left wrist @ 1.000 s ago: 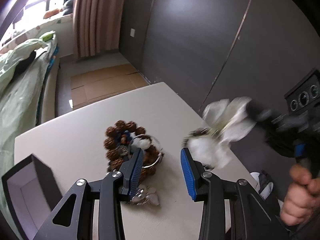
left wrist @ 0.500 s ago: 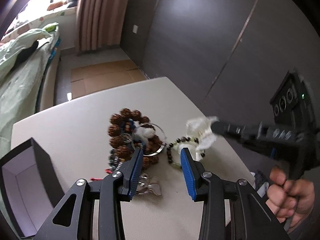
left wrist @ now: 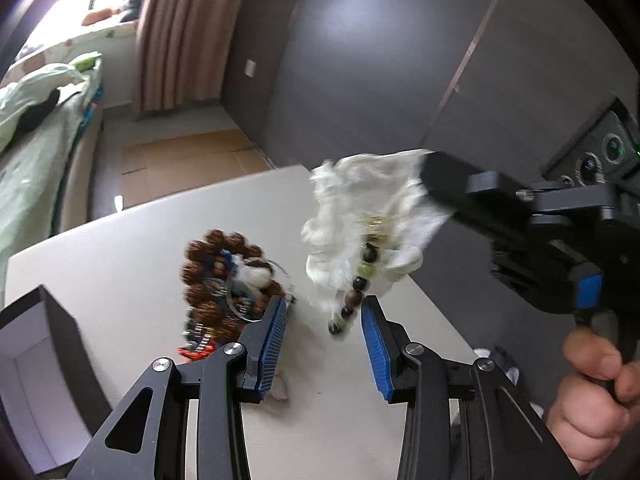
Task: Organize jewelry
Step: 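Carry the tissue bundle toward the left gripper, bead strand hanging, then pinch the green-black bead strand with the left gripper while the right holds the tissue, then carry the bead strand over the black box and open the left gripper, then grasp the brown wooden-bead bracelet with the left gripper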
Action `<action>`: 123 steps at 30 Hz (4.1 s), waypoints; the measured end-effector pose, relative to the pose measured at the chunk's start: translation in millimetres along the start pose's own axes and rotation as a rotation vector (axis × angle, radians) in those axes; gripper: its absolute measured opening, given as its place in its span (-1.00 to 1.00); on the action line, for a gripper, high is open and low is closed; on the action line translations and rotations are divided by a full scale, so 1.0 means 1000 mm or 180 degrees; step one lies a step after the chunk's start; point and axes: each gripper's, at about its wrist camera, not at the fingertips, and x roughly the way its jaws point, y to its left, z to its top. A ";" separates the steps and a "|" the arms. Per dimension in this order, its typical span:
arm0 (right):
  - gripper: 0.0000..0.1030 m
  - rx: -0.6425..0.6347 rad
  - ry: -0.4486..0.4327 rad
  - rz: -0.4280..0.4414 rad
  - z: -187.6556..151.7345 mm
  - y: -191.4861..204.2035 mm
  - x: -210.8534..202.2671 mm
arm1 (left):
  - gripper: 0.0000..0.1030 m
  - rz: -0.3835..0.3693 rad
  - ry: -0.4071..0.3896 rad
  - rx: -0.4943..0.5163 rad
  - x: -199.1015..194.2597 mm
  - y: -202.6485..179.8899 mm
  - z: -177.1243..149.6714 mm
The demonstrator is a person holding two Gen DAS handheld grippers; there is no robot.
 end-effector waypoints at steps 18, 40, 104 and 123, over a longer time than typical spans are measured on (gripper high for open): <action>-0.95 -0.0190 0.0061 0.0095 -0.001 0.042 0.038 | -0.84 0.0019 -0.0591 -0.0227 -0.071 0.028 -0.005; -0.95 -0.0666 0.0672 -0.0218 -0.018 0.084 0.125 | -0.84 0.0501 -0.1291 -0.0898 -0.175 0.092 -0.028; -0.41 0.0183 0.0924 -0.1097 0.006 -0.066 0.087 | 0.14 0.0670 0.0175 -0.0774 0.012 0.066 0.036; -0.86 0.0290 0.0430 -0.0818 0.015 -0.057 0.052 | -0.31 0.0448 0.0382 -0.1033 0.047 0.082 0.021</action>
